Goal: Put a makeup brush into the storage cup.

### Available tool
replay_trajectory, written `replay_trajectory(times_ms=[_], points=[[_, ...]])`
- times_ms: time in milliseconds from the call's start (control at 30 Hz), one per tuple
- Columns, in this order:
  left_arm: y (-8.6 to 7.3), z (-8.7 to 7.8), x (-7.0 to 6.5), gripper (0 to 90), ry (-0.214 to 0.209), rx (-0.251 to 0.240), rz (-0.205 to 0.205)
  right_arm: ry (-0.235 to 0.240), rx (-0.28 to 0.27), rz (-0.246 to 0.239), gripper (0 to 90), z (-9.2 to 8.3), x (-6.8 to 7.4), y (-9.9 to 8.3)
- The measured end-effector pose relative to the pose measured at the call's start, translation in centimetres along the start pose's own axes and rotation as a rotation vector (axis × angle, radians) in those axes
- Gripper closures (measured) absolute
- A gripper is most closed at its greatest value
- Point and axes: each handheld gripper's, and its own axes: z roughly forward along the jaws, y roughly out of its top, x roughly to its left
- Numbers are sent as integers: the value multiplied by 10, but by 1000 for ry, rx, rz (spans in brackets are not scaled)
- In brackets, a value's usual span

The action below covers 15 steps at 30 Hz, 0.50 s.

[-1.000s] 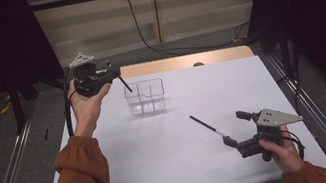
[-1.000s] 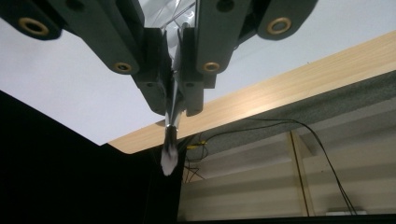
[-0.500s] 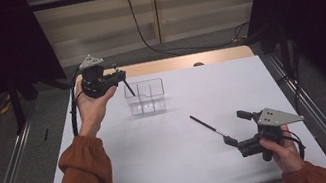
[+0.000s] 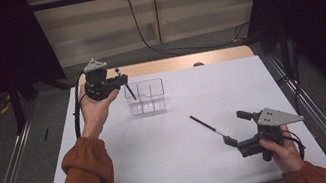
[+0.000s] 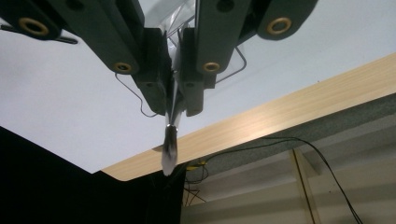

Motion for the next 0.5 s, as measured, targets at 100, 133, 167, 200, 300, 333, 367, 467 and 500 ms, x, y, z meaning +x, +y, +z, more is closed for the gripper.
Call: replay_trajectory(times_ms=[100,133,167,200,300,333,367,467,500], points=[[-3,2,0,840,-3,4,-2,0,1,-1,0,0,0,0],[-4,3,0,839,-2,8,0,-1,1,-3,0,0,0,0],[-4,4,0,839,-2,11,5,-1,1,-2,0,0,0,0],[-5,5,-1,839,-3,10,1,-1,1,-2,0,0,0,0],[-6,6,-1,839,-5,12,7,-5,-2,-2,2,0,0,0],[-6,7,-2,839,-6,10,2,-4,-3,-3,2,0,0,0],[-7,7,-1,839,-5,14,7,-5,-4,-3,2,0,0,0],[-9,10,0,839,-2,20,-1,-4,-3,-3,2,0,0,0],[-10,10,0,839,-2,17,-4,-3,-3,-4,2,0,0,0]])
